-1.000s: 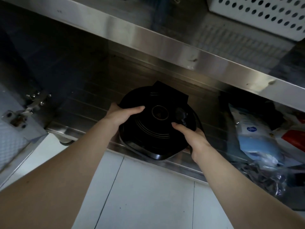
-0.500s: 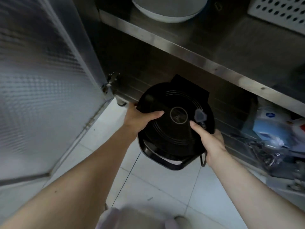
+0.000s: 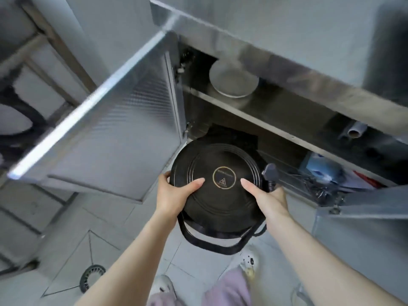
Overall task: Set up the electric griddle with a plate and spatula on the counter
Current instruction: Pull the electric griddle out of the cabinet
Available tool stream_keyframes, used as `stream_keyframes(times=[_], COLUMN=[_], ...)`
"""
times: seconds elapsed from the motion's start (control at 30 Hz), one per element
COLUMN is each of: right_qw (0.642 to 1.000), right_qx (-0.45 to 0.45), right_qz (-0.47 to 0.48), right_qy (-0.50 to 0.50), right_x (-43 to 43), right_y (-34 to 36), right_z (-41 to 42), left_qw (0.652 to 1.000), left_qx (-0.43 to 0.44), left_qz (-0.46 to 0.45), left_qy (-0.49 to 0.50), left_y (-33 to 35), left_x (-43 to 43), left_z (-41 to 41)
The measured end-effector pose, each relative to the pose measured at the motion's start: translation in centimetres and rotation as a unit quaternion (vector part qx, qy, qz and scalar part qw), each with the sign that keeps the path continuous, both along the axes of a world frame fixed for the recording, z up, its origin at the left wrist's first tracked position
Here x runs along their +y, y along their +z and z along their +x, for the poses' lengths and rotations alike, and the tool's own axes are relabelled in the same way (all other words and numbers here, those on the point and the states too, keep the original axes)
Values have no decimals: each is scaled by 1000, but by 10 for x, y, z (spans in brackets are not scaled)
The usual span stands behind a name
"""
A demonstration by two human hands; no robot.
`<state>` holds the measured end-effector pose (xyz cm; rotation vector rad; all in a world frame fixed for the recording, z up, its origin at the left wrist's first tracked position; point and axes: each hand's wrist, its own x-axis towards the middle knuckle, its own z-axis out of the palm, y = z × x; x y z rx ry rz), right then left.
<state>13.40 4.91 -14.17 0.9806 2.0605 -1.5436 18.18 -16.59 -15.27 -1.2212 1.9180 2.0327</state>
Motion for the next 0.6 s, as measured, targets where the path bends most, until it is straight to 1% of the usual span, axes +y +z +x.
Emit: stream_keyframes(times=[0.13,0.27,0.43,0.6], right_qw=[1000,997,992,987], right_qx=[26,66,123,162], right_qz=[9,18,9,-4], right_qy=[14,24,23,19], right_x=[-22,-42,-65,-73], right_y=[76,156,235,292], right_z=[17,20,13,-11], left_qw=[1000,999,995,988], left_qx=[5,43,98,155], left_qz=[6,6,-13,-22], left_qy=[21,26,16,3], left_y=[68,141,223,287], left_x=[-18,-36,-62,-73], left_z=[23,29,10,-22])
